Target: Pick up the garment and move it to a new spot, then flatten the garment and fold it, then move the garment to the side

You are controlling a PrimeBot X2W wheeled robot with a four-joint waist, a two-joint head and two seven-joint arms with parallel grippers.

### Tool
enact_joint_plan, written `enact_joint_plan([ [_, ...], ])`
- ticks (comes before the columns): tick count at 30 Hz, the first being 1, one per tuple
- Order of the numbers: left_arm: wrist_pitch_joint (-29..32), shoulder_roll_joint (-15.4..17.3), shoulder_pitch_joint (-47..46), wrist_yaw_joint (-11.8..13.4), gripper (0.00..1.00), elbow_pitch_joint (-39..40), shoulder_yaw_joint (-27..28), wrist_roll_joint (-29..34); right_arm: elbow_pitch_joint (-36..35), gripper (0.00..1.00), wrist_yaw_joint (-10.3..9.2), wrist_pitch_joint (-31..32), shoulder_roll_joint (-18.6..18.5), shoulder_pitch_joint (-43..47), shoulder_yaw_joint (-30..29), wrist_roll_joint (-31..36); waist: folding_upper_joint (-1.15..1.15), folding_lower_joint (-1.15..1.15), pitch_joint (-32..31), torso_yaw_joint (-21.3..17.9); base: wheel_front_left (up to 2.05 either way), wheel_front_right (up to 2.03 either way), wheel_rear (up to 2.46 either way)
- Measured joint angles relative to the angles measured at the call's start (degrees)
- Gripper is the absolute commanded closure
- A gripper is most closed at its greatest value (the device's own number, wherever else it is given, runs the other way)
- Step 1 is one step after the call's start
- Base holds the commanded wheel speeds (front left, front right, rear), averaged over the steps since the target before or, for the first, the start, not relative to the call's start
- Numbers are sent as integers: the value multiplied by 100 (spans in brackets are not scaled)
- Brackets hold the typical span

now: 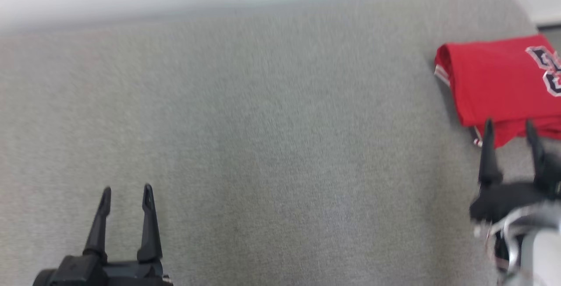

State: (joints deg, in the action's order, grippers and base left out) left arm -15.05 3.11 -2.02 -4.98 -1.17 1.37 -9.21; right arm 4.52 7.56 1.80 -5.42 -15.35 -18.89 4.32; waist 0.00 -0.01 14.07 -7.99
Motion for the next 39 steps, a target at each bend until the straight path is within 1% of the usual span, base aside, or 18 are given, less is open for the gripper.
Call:
enact_joint_plan([
  [3, 0, -12, 118, 2, 0, -156, 9, -65, -56, 0, -1, -375, 41, 541, 277, -137, -1, 0, -301, 62, 0, 0, 0],
  [8, 0, -14, 331, 102, 0, -390, -40, -202, 258, 0, 0, -927, 69, 1196, 577, -379, -1, 0, -726, 192, 0, 0, 0],
  [13, 0, -16, 506, 145, 0, -459, -60, -371, 425, 0, 0, -1182, 76, 1621, 853, -426, -1, -1, -1044, 346, 0, 0, 0],
  [18, 0, -19, 615, 149, 0, -520, -60, -374, 526, 0, -1, -1308, 87, 1716, 1048, -537, -1, 0, -1264, 502, 0, 0, 0],
  [23, 0, -19, 665, 224, 0, -675, -22, -458, 643, 0, 0, -1392, 152, 1719, 1212, -576, -1, 0, -1419, 614, 0, 0, 0],
  [27, 0, -22, 705, 246, 0, -813, -25, -365, 705, 0, 0, -1421, 164, 1719, 1291, -576, 0, 0, -1491, 644, 0, 0, 0],
  [30, 0, -22, 709, 312, 0, -861, 1, -309, 756, 0, -1, -1445, 186, 1718, 1343, -576, 0, 0, -1534, 643, 0, 0, 0],
  [33, 0, -21, 728, 353, 0, -906, 32, -136, 813, 0, 0, -1479, 211, 1717, 1403, -577, 0, 1, -1550, 614, 0, 0, 0],
  [39, 0, -21, 778, 371, 0, -809, 30, -102, 912, 0, -1, -1546, 230, 1716, 1411, -634, 0, 1, -1573, 561, 0, 0, 0],
])
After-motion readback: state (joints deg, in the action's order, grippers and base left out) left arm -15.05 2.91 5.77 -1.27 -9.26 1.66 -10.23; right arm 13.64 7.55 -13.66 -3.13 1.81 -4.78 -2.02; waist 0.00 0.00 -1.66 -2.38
